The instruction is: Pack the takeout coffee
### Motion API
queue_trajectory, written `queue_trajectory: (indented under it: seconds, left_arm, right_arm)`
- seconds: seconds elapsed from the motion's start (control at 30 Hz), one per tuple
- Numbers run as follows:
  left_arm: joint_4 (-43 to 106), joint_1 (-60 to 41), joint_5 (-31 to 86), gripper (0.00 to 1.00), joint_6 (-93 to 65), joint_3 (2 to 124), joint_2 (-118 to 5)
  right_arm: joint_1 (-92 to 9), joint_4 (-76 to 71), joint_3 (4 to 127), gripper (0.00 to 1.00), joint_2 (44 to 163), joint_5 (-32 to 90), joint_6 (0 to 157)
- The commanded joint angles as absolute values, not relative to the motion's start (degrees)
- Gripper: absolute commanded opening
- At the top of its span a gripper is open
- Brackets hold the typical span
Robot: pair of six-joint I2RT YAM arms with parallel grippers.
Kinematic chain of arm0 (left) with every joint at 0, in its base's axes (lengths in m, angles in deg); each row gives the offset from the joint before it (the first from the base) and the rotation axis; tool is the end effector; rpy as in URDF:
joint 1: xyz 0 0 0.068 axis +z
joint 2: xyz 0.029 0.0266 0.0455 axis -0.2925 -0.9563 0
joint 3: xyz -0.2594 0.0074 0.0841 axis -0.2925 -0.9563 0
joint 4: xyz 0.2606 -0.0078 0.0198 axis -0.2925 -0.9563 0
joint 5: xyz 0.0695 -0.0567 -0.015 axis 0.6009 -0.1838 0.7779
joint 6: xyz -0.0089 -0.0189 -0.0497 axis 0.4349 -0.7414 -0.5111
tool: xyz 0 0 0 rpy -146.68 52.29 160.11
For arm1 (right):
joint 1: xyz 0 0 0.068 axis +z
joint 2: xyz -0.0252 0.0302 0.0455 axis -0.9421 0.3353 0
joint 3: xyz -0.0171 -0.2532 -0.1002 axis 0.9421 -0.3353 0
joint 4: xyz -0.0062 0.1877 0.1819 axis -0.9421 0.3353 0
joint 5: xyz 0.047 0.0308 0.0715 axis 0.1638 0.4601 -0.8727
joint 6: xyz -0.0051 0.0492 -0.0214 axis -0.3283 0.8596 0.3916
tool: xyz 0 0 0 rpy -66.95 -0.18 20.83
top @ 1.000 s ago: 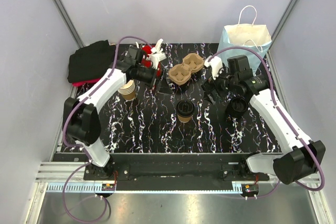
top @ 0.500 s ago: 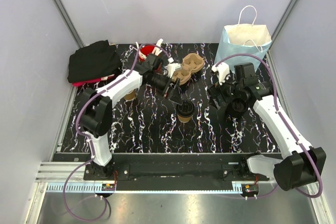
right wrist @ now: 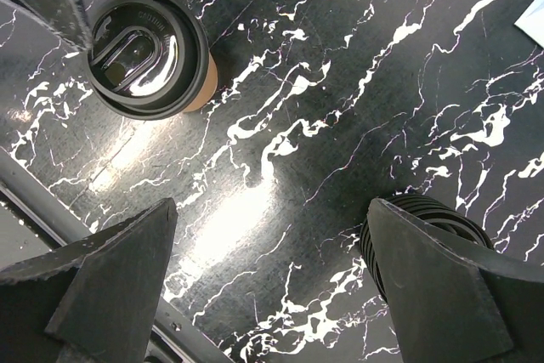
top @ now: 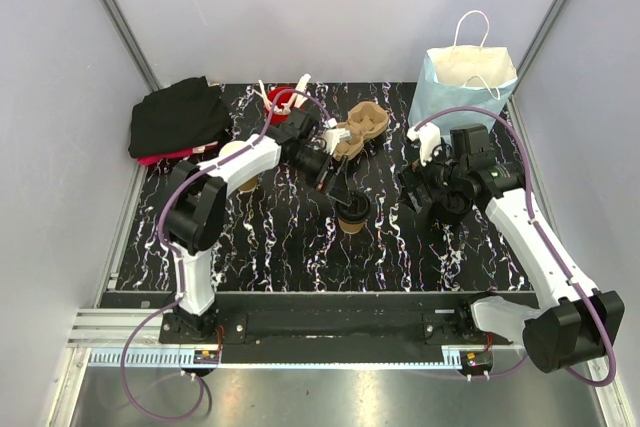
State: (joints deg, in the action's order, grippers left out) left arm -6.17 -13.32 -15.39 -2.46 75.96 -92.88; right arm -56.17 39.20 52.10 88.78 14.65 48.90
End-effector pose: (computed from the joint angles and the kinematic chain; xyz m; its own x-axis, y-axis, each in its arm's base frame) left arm 0.3383 -0.2299 0.2198 -0.7655 0.4441 -0.4656 0.6286 0.3618 -0.6885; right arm 0.2263 0.0712 0.3193 -0.4645 -0.4885 -0.7386 -0.7136 0.7004 -0.0145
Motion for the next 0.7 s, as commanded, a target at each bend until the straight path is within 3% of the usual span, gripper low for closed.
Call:
queue_trajectory:
  seconds: [0.0, 0.53, 0.67]
  left_arm:
    - [-3.5, -13.7, -17.9, 0.99, -2.0, 78.8, -94.4]
    - [-1.8, -13.8, -19.0, 0.99, -5.0, 78.7, -97.0]
    - [-1.7, -13.8, -18.8, 0.94, -5.1, 78.7, -97.3]
  right_arm:
    - [-56.3, 37.2, 51.7, 1.0, 86.8, 13.4, 49.8]
    - [-56.4, 37.3, 51.0, 0.98, 86.9, 12.4, 49.6]
    - [-56.4, 37.3, 50.9, 0.97, 86.9, 11.6, 49.6]
